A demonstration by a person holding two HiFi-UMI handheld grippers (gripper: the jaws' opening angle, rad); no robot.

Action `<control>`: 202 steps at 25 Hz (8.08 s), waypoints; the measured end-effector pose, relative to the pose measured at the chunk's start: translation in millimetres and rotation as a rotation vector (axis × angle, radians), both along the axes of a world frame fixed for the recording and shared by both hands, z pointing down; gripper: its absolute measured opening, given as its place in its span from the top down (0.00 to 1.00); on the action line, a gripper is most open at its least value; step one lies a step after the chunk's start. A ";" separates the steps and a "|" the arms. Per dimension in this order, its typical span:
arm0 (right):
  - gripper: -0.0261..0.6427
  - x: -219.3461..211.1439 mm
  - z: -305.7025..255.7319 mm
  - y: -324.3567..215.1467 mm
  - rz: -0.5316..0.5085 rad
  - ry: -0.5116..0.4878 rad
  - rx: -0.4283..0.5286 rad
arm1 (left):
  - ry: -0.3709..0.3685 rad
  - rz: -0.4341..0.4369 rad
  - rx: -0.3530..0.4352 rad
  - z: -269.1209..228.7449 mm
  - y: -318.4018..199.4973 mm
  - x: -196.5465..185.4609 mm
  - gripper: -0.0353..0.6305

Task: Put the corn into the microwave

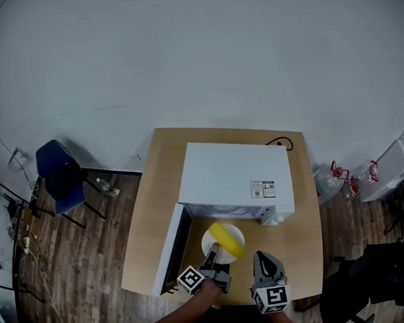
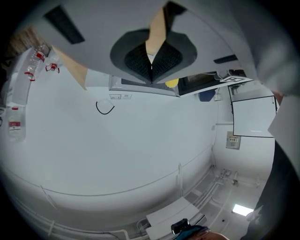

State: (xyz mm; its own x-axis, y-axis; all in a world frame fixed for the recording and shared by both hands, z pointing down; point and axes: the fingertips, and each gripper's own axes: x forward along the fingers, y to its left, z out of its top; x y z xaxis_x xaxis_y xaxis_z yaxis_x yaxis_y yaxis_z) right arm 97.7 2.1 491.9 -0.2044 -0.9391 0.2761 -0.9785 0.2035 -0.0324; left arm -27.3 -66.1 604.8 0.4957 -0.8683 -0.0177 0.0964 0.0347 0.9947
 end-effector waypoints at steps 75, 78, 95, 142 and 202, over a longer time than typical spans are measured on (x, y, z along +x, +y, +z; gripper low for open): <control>0.87 21.3 84.3 -120.0 -0.107 -0.060 -0.157 | -0.418 -0.124 -0.206 114.2 -149.0 20.7 0.66; 0.87 21.4 84.7 -119.8 -0.109 -0.063 -0.158 | -0.385 -0.114 -0.205 113.3 -154.1 25.0 0.66; 0.87 28.2 80.3 -118.1 -0.078 -0.079 -0.140 | -0.330 -0.126 -0.319 116.6 -145.4 24.0 0.60; 0.87 21.6 104.4 -107.8 -0.119 -0.096 -0.210 | -0.168 -0.033 -0.247 117.2 -148.0 42.0 0.90; 0.87 31.6 107.5 -106.8 -0.101 -0.114 -0.210 | -0.238 -0.032 -0.314 114.7 -184.0 58.1 0.90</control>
State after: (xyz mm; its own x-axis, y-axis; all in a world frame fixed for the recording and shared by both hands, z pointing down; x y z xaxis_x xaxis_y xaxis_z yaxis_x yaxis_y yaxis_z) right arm 129.3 -104.7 599.4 -0.3354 -0.8369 0.4325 -0.9411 0.2775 -0.1929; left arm 30.8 -250.1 719.4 0.4266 -0.8283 0.3632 -0.1295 0.3415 0.9309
